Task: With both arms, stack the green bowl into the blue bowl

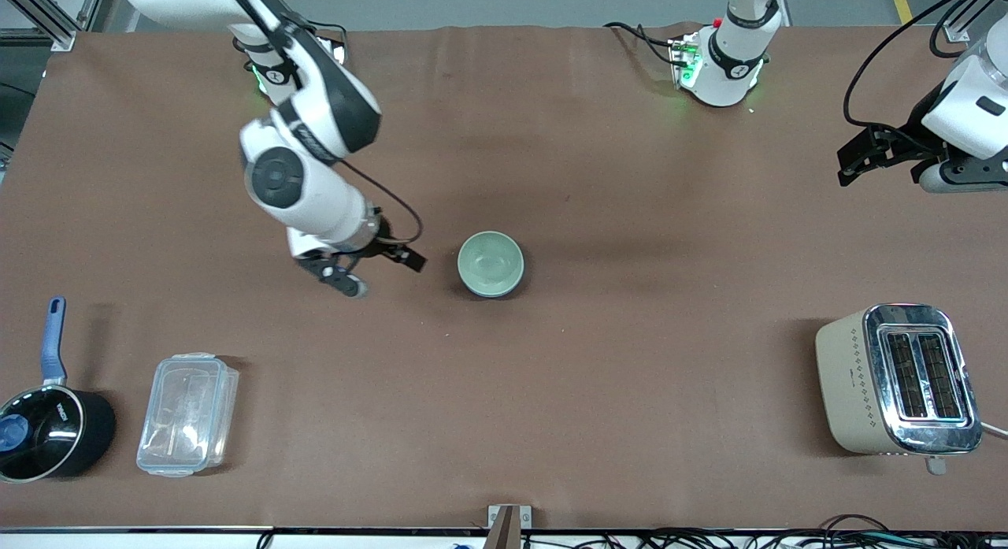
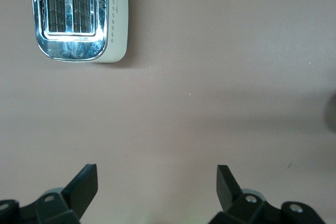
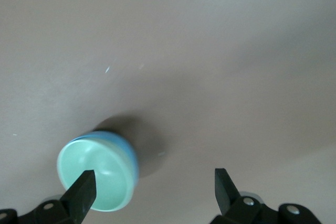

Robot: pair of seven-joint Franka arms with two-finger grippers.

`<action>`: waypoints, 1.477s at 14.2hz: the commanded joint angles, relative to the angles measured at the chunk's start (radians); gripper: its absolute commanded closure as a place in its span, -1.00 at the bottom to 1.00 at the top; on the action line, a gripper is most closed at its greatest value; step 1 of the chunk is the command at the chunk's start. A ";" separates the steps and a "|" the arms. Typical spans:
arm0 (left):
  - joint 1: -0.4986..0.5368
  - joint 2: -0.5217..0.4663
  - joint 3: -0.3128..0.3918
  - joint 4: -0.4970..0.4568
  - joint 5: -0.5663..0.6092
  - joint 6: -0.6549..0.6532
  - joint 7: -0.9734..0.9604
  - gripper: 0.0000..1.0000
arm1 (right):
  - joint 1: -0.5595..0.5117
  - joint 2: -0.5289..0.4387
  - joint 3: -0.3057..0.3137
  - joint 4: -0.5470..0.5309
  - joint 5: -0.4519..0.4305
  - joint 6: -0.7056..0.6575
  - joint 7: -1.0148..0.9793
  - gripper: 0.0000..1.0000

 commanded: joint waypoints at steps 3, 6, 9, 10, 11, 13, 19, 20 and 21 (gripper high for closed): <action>0.000 0.007 -0.004 0.038 -0.004 -0.045 0.015 -1.00 | 0.001 -0.225 -0.215 -0.030 -0.013 -0.181 -0.401 -1.00; -0.010 -0.004 -0.005 0.038 -0.007 -0.047 0.015 -1.00 | -0.001 -0.322 -0.340 -0.034 -0.013 -0.230 -0.610 -1.00; -0.008 -0.005 -0.005 0.050 -0.007 -0.066 0.023 -1.00 | -0.001 -0.405 -0.461 -0.029 -0.013 -0.279 -0.815 -1.00; -0.008 -0.005 -0.004 0.064 -0.009 -0.074 0.040 -1.00 | 0.001 -0.420 -0.498 -0.021 -0.013 -0.288 -0.893 -1.00; -0.008 -0.005 -0.004 0.065 -0.009 -0.076 0.050 -1.00 | 0.001 -0.422 -0.531 -0.002 -0.013 -0.302 -0.976 -1.00; -0.008 -0.004 -0.004 0.067 -0.009 -0.076 0.047 -1.00 | -0.013 -0.416 -0.550 0.089 -0.018 -0.369 -1.026 -1.00; -0.008 -0.004 -0.004 0.074 -0.012 -0.090 0.046 -1.00 | -0.016 -0.335 -0.546 0.224 -0.093 -0.417 -1.028 -1.00; -0.008 -0.004 -0.004 0.074 -0.012 -0.090 0.046 -1.00 | -0.015 -0.330 -0.541 0.230 -0.099 -0.419 -1.026 -0.98; -0.008 -0.004 -0.004 0.074 -0.012 -0.090 0.046 -1.00 | -0.013 -0.332 -0.538 0.229 -0.106 -0.422 -1.016 -0.94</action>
